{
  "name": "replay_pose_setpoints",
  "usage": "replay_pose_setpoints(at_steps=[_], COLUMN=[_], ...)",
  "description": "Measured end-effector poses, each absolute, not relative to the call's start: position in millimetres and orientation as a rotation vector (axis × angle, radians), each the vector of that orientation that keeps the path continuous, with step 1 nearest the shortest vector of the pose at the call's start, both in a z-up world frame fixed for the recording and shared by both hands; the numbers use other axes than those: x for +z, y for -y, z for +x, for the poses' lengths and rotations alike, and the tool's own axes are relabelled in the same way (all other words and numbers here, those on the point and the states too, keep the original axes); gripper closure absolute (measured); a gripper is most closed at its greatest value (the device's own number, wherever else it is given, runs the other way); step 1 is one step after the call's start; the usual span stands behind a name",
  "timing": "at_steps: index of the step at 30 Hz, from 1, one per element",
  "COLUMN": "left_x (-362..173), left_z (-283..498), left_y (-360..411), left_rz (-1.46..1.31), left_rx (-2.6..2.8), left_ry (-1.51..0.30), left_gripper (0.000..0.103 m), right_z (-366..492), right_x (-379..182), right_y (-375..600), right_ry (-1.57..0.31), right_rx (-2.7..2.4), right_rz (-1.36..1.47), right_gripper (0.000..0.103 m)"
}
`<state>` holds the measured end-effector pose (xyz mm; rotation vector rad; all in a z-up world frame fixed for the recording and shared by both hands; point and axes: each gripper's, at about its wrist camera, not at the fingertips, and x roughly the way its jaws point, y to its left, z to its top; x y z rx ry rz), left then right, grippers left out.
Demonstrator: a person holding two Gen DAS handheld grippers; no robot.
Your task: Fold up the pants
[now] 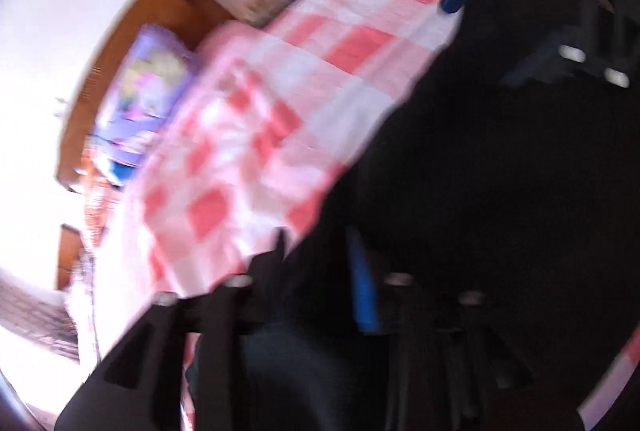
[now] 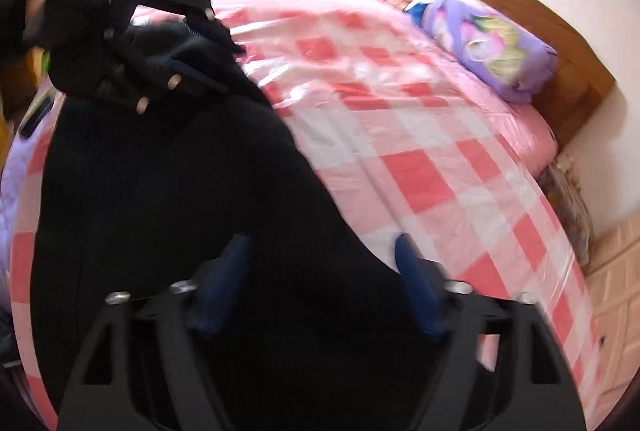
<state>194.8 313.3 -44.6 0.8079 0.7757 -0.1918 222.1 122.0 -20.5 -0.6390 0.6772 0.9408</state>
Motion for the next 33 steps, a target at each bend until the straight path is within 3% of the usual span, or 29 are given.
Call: replay_pose_setpoints(at_steps=[2, 7, 12, 16, 21, 24, 26, 33], left_x=[-30, 3, -50, -62, -62, -52, -43, -33], left_z=[189, 158, 143, 136, 116, 107, 94, 61], left_y=[-324, -347, -318, -353, -363, -364, -366, -408], left_rz=[0.725, 0.455, 0.544, 0.270, 0.212, 0.213, 0.178, 0.110], left_rx=[-0.153, -0.276, -0.378, -0.380, -0.358, -0.328, -0.328, -0.125], left_ry=[-0.731, -0.699, -0.878, -0.930, -0.923, -0.892, -0.848, -0.821], left_gripper=[0.016, 0.015, 0.014, 0.014, 0.014, 0.015, 0.015, 0.010], right_z=[227, 240, 250, 251, 236, 202, 178, 101], right_x=[-14, -4, -23, -25, -26, -10, -5, -4], right_y=[-99, -45, -33, -7, 0, -7, -11, -55], right_ry=[-0.702, -0.754, -0.851, -0.859, -0.871, -0.824, -0.806, -0.767], right_rx=[0.958, 0.997, 0.916, 0.823, 0.740, 0.746, 0.829, 1.036], right_rz=[-0.538, -0.300, -0.343, -0.339, -0.406, -0.380, -0.362, -0.470], right_gripper=[0.027, 0.027, 0.029, 0.029, 0.026, 0.025, 0.016, 0.016])
